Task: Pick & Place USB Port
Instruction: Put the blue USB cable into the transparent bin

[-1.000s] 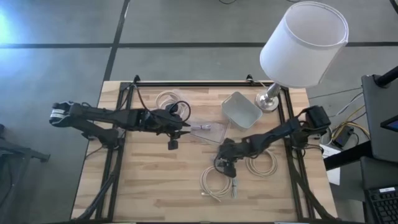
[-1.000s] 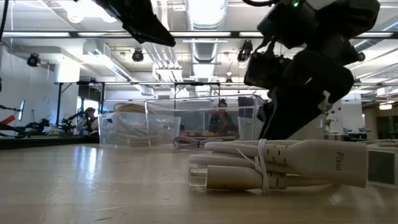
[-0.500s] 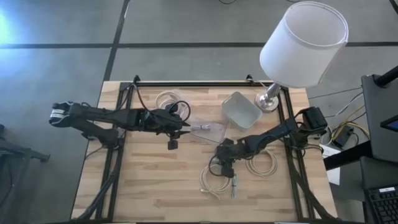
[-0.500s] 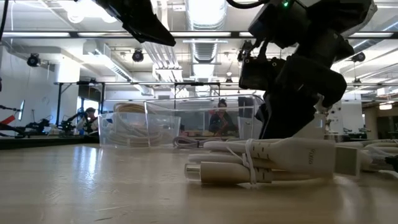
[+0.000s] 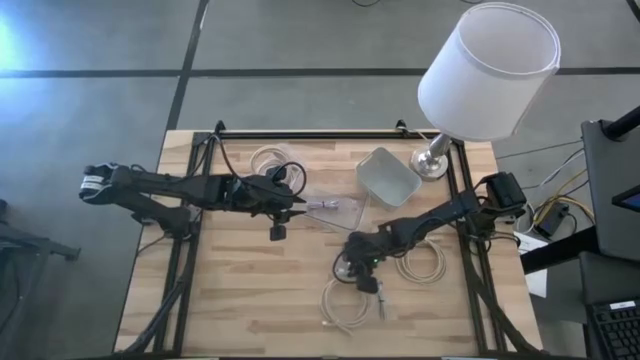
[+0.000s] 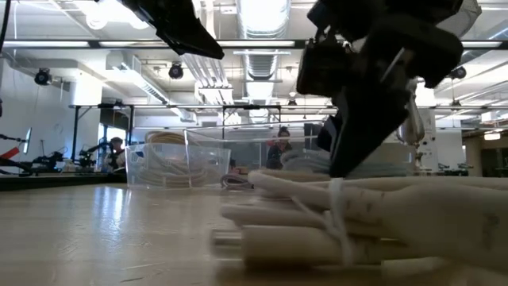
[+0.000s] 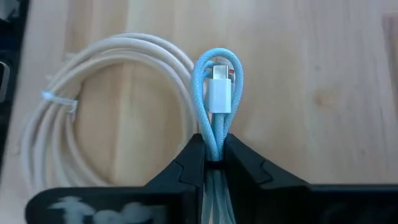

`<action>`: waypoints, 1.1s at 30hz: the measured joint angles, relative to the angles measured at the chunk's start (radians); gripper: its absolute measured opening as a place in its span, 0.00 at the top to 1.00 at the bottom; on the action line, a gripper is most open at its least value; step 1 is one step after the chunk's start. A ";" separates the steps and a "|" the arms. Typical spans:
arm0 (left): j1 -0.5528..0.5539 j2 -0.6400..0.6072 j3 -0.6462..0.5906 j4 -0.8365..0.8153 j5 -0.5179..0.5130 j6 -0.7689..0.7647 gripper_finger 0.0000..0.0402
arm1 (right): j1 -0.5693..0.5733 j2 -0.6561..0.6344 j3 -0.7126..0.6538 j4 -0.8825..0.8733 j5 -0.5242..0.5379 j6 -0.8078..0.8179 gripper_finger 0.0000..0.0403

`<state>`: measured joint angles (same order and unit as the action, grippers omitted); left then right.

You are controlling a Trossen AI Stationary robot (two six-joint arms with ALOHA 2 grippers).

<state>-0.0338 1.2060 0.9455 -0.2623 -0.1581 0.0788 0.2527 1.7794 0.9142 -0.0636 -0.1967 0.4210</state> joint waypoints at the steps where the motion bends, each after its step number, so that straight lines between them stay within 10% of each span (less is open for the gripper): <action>1: 0.000 0.000 0.000 0.000 0.000 0.000 0.69 | 0.001 0.000 0.008 0.001 0.000 0.000 0.89; 20: 0.000 0.000 -0.002 -0.012 0.005 -0.060 0.69 | 0.007 -0.004 0.183 -0.193 -0.013 -0.135 0.89; 33: -0.047 0.000 -0.020 -0.028 0.190 -0.066 0.70 | 0.007 -0.005 0.296 -0.232 0.029 -0.277 0.89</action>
<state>-0.0808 1.2060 0.9257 -0.2898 0.0319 0.0128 0.2596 1.7744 1.2104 -0.2952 -0.1680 0.1438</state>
